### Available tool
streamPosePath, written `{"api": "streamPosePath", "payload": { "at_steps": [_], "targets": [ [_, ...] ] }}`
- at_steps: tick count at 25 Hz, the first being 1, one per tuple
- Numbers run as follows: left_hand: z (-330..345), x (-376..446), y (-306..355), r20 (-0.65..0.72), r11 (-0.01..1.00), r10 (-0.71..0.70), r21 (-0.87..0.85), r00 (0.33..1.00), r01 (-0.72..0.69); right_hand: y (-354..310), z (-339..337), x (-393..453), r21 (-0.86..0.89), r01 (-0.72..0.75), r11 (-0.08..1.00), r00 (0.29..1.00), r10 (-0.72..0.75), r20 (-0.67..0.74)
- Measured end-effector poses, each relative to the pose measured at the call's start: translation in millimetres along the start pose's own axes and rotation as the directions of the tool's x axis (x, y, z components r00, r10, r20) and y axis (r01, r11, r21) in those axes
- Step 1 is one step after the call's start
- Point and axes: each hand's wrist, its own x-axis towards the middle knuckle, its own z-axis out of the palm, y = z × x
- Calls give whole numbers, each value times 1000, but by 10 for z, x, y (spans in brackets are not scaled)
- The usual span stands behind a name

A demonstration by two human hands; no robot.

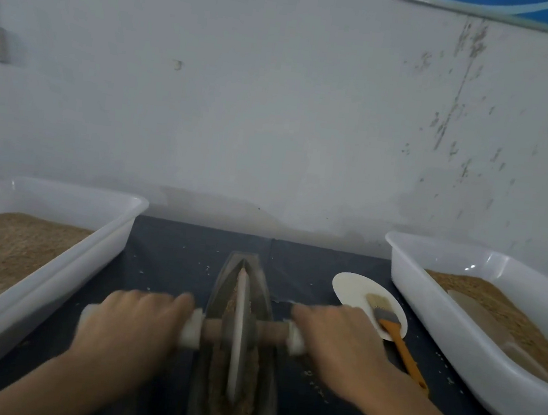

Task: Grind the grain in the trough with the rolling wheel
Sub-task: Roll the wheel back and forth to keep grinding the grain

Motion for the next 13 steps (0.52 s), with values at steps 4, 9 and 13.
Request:
{"api": "streamPosePath", "payload": {
  "at_steps": [4, 9, 13],
  "targets": [
    [62, 728, -49, -68, 986, -38, 157, 997, 49, 176, 195, 640, -21, -161, 987, 985, 159, -61],
    [75, 311, -53, -106, 997, 71, 37, 992, -68, 111, 150, 193, 7, -36, 999, 998, 37, -49],
    [-62, -373, -45, -117, 970, 145, -179, 982, -164, -82, -127, -434, -78, 120, 990, 976, -132, -171]
  ]
}}
